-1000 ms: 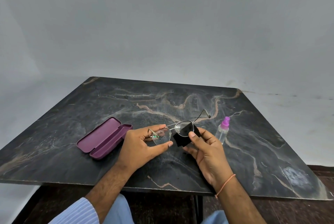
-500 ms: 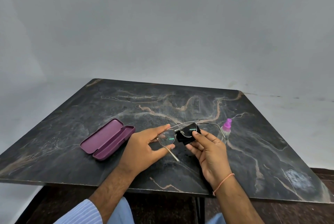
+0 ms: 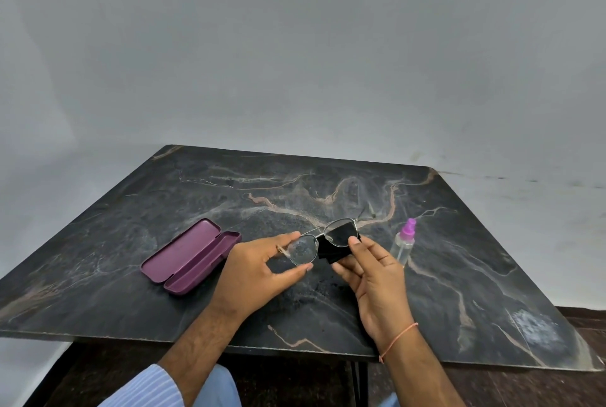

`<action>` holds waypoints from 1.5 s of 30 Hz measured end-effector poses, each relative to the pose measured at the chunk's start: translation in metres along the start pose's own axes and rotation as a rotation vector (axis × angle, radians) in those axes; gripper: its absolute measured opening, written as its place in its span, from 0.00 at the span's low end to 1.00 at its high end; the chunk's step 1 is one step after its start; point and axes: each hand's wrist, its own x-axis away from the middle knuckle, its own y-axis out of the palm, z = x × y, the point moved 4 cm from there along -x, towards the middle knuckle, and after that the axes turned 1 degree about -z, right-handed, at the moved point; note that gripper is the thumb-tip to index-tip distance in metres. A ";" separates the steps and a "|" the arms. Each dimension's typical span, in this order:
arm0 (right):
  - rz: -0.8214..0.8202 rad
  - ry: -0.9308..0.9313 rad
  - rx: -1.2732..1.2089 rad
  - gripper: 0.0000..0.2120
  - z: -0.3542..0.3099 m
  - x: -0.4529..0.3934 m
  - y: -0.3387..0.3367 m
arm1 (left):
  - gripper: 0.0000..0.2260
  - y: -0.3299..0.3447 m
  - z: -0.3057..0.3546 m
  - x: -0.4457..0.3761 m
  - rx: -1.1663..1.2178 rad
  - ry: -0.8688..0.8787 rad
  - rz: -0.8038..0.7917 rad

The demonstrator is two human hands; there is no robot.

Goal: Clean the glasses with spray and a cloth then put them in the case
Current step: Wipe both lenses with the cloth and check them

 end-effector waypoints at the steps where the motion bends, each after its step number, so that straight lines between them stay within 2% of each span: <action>1: -0.021 -0.007 0.009 0.05 0.001 0.001 0.000 | 0.28 0.001 -0.002 -0.001 0.040 -0.033 0.009; 4: -0.099 0.004 0.111 0.15 0.002 0.007 0.009 | 0.28 0.001 -0.005 -0.003 0.164 -0.080 0.033; 7: -0.191 0.010 0.199 0.19 0.003 0.011 0.018 | 0.28 -0.001 -0.007 -0.004 0.232 -0.082 0.047; 15: -0.349 0.084 0.416 0.12 0.009 0.014 0.035 | 0.27 0.001 -0.003 -0.005 0.289 -0.015 0.028; 20: -0.247 0.059 0.292 0.07 0.010 0.011 0.027 | 0.27 0.003 -0.005 -0.003 0.290 -0.077 0.044; 24: -0.242 0.073 0.128 0.11 0.009 0.007 0.019 | 0.27 0.004 -0.008 -0.003 0.306 -0.148 0.022; 29: -0.298 0.120 0.188 0.24 0.013 0.003 0.017 | 0.26 0.005 -0.005 -0.005 0.311 -0.126 0.007; 35: -0.279 0.119 0.166 0.18 0.015 0.002 0.017 | 0.26 0.004 -0.004 -0.004 0.308 -0.110 0.011; 39: -0.300 0.109 0.164 0.26 0.013 0.003 0.018 | 0.27 -0.002 0.015 -0.008 0.322 -0.057 -0.008; 45: -0.403 0.106 0.281 0.18 0.011 0.006 0.024 | 0.26 0.003 -0.001 -0.003 0.267 -0.112 0.028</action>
